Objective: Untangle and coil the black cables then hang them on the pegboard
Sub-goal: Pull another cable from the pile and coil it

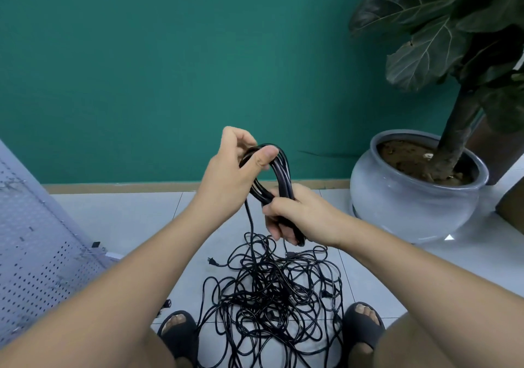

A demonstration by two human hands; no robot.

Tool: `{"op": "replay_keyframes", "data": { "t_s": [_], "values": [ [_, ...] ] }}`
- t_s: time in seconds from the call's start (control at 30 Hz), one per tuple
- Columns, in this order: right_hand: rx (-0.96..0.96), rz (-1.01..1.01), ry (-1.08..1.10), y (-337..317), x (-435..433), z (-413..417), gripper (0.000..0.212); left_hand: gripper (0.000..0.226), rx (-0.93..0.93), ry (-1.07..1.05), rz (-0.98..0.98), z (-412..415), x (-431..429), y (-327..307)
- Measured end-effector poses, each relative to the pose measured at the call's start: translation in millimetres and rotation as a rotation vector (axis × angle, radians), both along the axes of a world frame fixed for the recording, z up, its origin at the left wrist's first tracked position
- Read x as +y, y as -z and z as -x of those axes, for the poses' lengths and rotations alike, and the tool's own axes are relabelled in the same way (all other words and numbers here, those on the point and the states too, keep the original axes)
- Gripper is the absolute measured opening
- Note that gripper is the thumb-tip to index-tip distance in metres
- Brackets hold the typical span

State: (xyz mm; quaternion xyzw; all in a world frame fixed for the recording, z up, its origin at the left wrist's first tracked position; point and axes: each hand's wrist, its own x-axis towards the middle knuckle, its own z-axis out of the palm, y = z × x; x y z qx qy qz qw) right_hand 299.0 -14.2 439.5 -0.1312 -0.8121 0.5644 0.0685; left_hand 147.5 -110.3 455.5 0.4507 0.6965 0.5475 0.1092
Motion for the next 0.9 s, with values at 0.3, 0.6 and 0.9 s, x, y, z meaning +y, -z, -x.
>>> {"op": "replay_keyframes", "data": {
  "t_s": [0.3, 0.6, 0.9],
  "values": [
    [-0.004, -0.167, 0.125, 4.7, -0.8, 19.3, 0.022, 0.029, -0.307, 0.035, -0.111, -4.3, 5.6, -3.8],
    [-0.031, -0.263, 0.196, -0.8, -8.3, 41.2, 0.028, 0.023, -0.606, 0.148, -0.189, 1.2, 13.0, -18.9],
    [0.062, -0.108, 0.173, -0.7, -11.7, 49.7, 0.035, 0.026, -0.576, 0.071, -0.301, 12.9, 15.9, -30.7]
  ]
}}
